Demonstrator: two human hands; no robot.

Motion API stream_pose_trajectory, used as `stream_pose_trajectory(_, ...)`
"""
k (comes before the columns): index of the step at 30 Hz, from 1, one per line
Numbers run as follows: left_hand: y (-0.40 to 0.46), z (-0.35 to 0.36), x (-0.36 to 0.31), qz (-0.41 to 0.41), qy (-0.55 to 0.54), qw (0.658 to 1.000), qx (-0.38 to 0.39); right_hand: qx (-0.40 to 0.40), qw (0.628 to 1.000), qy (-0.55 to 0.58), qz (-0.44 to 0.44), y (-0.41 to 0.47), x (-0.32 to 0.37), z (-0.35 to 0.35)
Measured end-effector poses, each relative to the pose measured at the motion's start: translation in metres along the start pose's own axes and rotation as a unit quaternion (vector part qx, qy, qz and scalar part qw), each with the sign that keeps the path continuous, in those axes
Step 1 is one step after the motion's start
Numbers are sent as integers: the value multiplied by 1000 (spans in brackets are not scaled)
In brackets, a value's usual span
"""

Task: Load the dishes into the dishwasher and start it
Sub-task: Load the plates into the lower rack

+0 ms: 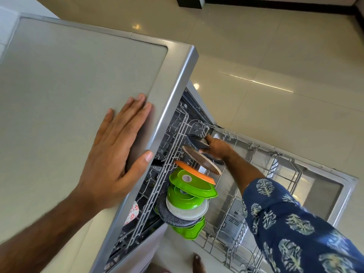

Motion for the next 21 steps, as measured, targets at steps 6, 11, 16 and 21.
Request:
stream_pose_trajectory(6,-1,-1,0,4,-2,1000,-13,-38,998,54,20,-46,9,-8)
stream_pose_trajectory(11,-5,-2,0,10,-4,1000,-18,-95,995,-18,-16,-115,32,-29)
stream_pose_trajectory(16,-10,-1,3,17,50,999,-14,-112,988,-99,-38,-198,75,-60)
stream_pose_trajectory(21,-53,6,-17,-77,35,996,11,-155,963,-184,-124,-286,139,-81)
Point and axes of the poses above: each hand's wrist, its own y-axis towards the middle knuckle, its own z-axis out of the palm, x = y × z, the point moved 3 cm from there along y, towards the middle knuckle, and after that the axes turned 6 degrees about -y, right-handed, at the moved point
